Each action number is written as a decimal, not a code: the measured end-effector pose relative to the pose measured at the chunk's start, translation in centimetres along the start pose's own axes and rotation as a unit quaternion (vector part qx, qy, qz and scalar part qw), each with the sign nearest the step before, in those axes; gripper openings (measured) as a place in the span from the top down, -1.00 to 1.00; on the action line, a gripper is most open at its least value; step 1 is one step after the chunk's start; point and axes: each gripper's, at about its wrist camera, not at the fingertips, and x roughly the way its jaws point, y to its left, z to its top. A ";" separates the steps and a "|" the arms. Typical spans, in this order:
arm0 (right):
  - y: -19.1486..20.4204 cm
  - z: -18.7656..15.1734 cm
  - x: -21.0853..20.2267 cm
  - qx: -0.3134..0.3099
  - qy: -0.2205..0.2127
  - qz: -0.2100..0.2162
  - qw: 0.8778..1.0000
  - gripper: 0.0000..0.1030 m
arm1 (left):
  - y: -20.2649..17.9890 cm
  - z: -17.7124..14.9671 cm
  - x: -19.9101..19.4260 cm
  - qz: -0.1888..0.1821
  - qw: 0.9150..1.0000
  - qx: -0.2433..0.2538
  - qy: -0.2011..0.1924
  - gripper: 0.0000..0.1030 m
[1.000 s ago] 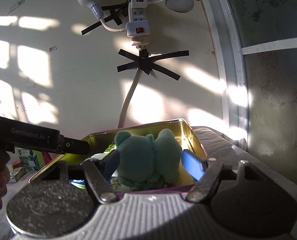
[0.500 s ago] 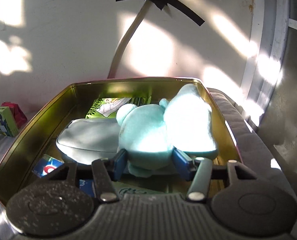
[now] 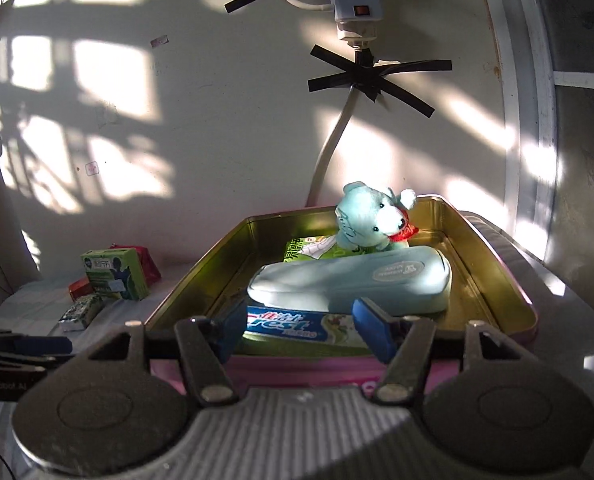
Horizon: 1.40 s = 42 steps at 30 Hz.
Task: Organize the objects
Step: 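Withdraw both grippers from the pink tin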
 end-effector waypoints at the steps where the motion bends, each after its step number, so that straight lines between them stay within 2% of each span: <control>1: 0.1 -0.3 -0.7 0.012 -0.008 0.007 1.000 -0.18 | 0.0 -0.2 -0.1 0.003 1.000 0.004 0.000 -0.33; 5: 1.5 -2.2 -3.7 0.043 -0.041 0.027 0.998 -0.19 | 0.3 -1.1 -0.4 0.017 1.000 0.015 -0.001 -0.33; 9: 3.1 -3.2 -4.9 0.045 -0.042 0.041 0.997 -0.20 | 1.4 -1.9 -0.7 0.033 0.999 0.015 -0.001 -0.33; 22: 7.3 -4.9 -3.5 0.024 -0.007 0.050 0.998 -0.22 | 4.6 -3.8 -0.9 0.050 0.999 -0.008 0.009 -0.33; 29: 7.5 -5.0 -2.8 0.033 -0.001 0.039 0.999 -0.23 | 4.8 -4.1 -0.5 0.042 0.999 -0.001 0.008 -0.33; 42: 8.0 -5.1 -1.6 0.032 0.019 0.047 0.998 -0.25 | 4.8 -4.4 0.2 0.030 0.999 0.013 0.014 -0.34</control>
